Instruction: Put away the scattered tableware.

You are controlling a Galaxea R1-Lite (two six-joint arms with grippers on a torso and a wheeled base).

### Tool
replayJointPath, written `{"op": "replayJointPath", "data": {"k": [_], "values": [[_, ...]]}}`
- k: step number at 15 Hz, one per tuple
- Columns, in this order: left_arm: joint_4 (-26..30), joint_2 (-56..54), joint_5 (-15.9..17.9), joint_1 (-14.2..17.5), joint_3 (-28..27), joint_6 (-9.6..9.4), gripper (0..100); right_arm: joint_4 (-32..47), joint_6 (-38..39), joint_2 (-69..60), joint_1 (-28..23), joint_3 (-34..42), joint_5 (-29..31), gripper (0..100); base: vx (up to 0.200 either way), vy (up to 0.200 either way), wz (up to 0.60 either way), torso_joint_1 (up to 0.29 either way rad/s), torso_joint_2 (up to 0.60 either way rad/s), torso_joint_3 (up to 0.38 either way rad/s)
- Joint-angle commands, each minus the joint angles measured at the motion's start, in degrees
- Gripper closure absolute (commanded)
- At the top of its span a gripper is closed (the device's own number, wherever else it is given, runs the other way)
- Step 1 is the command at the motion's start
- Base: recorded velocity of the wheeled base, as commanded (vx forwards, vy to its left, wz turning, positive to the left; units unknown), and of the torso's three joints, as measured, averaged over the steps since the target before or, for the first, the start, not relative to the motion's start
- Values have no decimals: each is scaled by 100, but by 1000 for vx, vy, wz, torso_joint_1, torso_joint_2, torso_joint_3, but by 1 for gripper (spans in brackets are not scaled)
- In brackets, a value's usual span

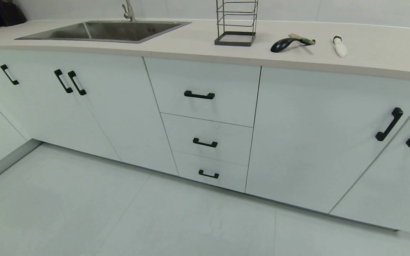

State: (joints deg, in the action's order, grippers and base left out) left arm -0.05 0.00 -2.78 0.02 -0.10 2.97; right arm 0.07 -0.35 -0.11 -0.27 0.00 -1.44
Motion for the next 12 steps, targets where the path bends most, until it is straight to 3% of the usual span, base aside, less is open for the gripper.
{"op": "replayJointPath", "data": {"k": [1,7,12], "values": [[-4,0,-3,6,1,1,0,1,9,11,0,0,3,0,200,0,0,12,-2,-7],[-4,0,-3,6,1,1,0,1,27,11,0,0,21,0,200,0,0,2,2,2],[-4,0,-3,6,1,-7,0,1,18,11,0,0,21,0,0,0,0,0,0,0]]}}
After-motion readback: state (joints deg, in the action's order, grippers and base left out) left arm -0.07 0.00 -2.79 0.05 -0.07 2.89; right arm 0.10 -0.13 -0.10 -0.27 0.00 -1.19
